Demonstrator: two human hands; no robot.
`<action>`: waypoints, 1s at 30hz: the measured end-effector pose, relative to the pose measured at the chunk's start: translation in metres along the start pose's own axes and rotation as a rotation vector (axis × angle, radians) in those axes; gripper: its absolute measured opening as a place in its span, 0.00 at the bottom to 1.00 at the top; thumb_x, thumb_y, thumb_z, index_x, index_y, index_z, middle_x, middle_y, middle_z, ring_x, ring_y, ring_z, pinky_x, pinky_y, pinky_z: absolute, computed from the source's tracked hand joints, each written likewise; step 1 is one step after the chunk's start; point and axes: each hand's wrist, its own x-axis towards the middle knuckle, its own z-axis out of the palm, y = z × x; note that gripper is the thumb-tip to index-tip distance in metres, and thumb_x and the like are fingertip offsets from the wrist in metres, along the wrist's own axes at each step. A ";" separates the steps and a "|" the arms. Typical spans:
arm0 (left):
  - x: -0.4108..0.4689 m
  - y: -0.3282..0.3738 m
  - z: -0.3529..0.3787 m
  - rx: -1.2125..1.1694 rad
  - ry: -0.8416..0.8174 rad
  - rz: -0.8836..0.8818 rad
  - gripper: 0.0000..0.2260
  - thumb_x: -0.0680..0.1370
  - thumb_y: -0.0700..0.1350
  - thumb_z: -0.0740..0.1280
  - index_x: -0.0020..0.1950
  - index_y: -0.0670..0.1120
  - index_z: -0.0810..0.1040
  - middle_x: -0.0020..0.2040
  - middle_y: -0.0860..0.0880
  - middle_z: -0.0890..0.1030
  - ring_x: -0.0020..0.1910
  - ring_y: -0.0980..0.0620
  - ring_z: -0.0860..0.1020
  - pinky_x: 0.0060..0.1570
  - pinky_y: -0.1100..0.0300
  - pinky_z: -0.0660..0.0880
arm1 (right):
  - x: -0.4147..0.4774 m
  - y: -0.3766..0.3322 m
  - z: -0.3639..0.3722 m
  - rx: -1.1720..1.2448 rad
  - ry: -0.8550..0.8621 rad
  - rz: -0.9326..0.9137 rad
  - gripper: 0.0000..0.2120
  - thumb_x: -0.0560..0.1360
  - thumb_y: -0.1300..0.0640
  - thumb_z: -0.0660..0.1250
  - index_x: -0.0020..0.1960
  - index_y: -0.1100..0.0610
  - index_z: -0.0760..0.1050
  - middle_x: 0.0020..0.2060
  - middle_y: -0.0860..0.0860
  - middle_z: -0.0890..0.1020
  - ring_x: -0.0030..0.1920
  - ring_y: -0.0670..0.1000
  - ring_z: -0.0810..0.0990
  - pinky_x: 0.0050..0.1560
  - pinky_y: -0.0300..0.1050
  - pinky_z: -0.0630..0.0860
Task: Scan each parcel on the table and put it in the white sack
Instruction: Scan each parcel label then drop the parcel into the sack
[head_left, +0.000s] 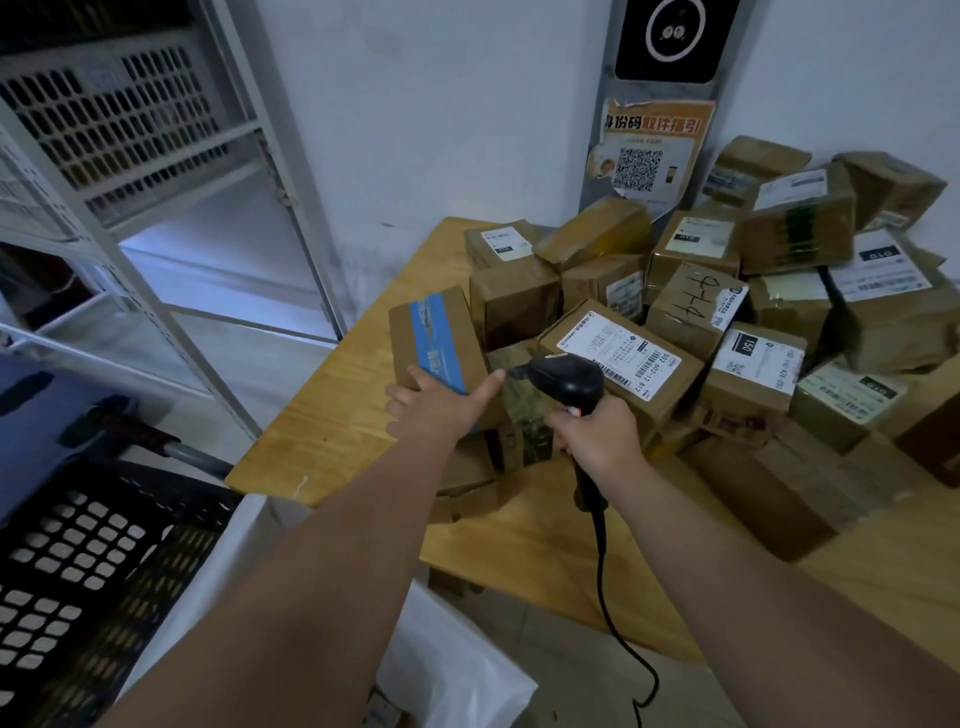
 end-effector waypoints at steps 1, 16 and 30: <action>0.002 0.001 0.000 -0.024 0.011 -0.003 0.55 0.66 0.77 0.60 0.79 0.48 0.40 0.77 0.37 0.47 0.75 0.37 0.49 0.71 0.41 0.55 | 0.001 0.001 0.000 0.018 -0.002 0.009 0.09 0.72 0.59 0.71 0.51 0.58 0.78 0.42 0.55 0.82 0.44 0.53 0.82 0.47 0.48 0.79; -0.071 -0.005 -0.013 -1.074 -0.556 0.316 0.23 0.77 0.57 0.57 0.70 0.51 0.69 0.65 0.48 0.78 0.64 0.49 0.75 0.65 0.48 0.70 | -0.038 -0.030 -0.046 0.771 -0.335 0.052 0.20 0.70 0.54 0.71 0.62 0.54 0.78 0.55 0.53 0.84 0.57 0.53 0.82 0.58 0.53 0.76; -0.064 0.029 -0.015 -0.492 -0.273 0.541 0.17 0.74 0.54 0.71 0.60 0.51 0.74 0.51 0.56 0.79 0.49 0.60 0.78 0.40 0.71 0.74 | -0.040 -0.018 -0.042 0.187 0.168 -0.332 0.27 0.67 0.56 0.79 0.60 0.46 0.68 0.49 0.37 0.77 0.53 0.40 0.77 0.55 0.37 0.74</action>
